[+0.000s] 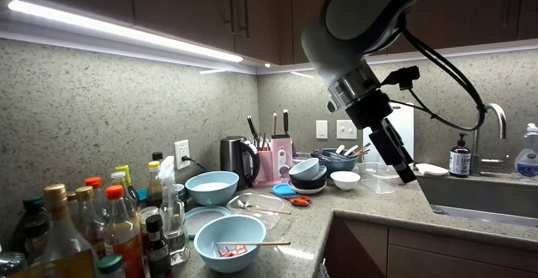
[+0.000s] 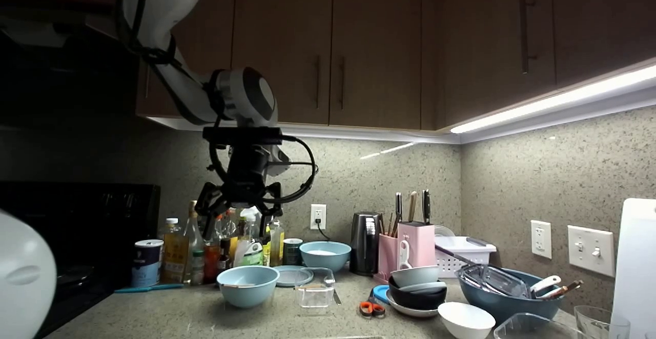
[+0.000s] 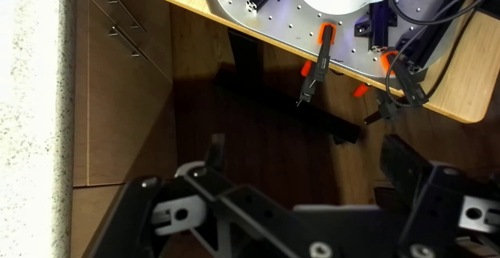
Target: Use the chopstick to stir in the bowl
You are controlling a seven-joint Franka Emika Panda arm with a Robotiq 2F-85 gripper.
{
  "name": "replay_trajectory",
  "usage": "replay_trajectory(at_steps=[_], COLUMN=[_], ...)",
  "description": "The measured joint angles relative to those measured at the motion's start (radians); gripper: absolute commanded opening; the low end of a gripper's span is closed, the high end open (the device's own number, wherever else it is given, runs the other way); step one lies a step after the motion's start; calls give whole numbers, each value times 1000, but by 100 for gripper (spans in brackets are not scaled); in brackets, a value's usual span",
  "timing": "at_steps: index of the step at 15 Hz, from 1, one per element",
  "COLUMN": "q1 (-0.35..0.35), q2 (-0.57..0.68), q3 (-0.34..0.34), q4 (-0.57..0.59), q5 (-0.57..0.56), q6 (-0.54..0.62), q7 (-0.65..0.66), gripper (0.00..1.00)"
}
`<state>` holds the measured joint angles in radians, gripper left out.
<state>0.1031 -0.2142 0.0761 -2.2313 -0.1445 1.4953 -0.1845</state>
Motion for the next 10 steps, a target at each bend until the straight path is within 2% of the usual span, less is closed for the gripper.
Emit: replay_trajectory(at_steps=[4,10], q1=[9,62], q2=[4,93], q3=[3,60], q4=[0,9], q5=[16,28], q6=[49,347], q7=[-3,28], gripper=[100,100])
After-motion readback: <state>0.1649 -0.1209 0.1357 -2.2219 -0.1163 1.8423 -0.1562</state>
